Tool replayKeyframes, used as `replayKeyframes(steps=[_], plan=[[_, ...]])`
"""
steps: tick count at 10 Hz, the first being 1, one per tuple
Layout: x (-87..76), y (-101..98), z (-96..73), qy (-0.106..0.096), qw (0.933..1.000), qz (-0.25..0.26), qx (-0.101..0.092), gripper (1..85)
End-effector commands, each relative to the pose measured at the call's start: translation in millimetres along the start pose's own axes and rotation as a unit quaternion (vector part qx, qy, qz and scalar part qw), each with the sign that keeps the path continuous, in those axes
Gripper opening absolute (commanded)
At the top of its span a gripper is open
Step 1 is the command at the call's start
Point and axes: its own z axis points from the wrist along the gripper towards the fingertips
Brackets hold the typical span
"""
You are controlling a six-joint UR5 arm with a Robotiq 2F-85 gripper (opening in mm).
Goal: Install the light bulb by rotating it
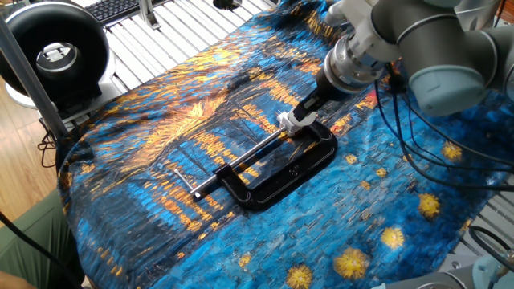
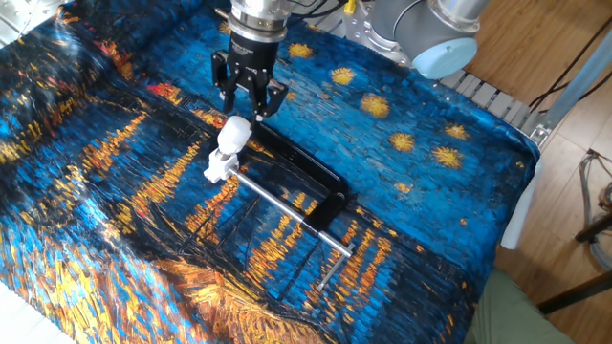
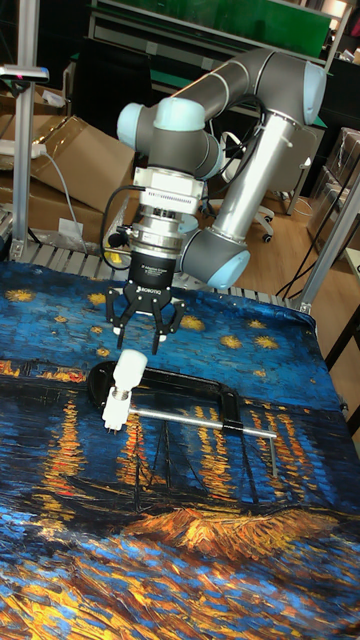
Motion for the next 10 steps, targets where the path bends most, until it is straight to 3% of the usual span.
replayKeyframes(steps=[1, 10], plan=[[-11.1, 4.0, 2.8, -0.017, 0.9998, 0.008, -0.01, 56.3], [-8.4, -4.3, 15.9, -0.028, 0.9996, 0.0, -0.003, 56.0]])
